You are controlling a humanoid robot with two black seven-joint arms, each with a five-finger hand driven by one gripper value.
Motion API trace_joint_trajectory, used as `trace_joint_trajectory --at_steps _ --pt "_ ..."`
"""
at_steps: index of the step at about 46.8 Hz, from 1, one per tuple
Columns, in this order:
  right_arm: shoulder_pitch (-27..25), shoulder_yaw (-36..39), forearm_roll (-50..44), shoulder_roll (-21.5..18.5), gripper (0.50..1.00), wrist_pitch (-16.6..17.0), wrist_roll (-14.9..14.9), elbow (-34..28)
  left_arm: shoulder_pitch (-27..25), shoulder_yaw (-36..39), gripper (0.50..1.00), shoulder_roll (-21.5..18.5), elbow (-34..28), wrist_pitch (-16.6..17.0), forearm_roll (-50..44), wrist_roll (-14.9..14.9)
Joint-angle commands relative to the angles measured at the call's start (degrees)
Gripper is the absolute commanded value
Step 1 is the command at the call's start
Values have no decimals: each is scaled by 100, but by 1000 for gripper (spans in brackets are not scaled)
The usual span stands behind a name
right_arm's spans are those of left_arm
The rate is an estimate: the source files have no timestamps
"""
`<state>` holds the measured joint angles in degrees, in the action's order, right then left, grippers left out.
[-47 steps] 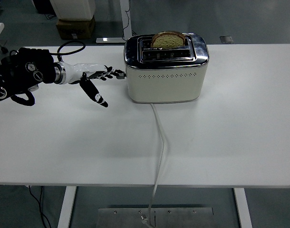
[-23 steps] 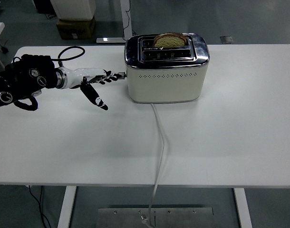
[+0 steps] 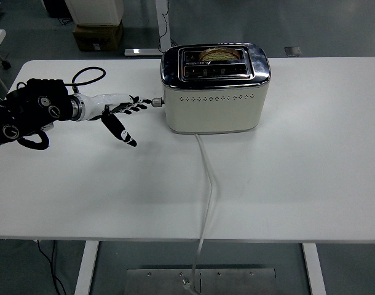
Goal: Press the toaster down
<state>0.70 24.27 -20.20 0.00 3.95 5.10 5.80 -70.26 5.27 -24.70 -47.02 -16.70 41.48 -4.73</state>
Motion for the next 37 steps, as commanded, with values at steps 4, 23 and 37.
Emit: trace_joint_trajectory --at_steps 4,23,37 --pt "1 -1 -1 0 998 0 0 0 56 1 1000 0 8 0 -9 -10" --pt "1 -1 -1 0 998 0 0 0 127 -52 1000 -307 43 114 -333 -19" --pt "-8 -1 -1 0 998 0 0 0 -690 -52 1000 -1142 43 26 -1028 -19"
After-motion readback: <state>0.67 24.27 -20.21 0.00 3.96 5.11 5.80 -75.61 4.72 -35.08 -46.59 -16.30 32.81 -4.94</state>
